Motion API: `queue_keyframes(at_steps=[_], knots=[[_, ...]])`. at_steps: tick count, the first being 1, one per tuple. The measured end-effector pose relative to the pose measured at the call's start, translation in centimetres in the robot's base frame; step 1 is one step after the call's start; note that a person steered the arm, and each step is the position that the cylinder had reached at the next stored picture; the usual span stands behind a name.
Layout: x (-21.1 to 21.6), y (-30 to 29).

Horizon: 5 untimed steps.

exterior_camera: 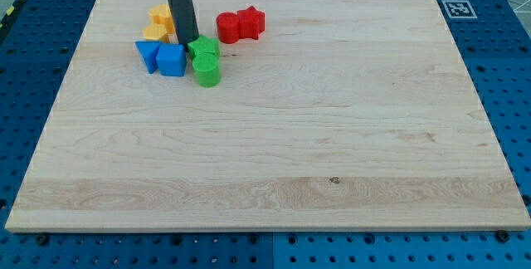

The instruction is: Nudge blue cube down a bit

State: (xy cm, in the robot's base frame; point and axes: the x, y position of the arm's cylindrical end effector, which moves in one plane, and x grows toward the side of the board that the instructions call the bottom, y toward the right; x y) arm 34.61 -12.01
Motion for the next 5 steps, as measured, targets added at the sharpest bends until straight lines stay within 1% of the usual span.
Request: queue_keyframes(at_steps=[3,5], knots=[[3.5,3.6],[1.4,2.3]])
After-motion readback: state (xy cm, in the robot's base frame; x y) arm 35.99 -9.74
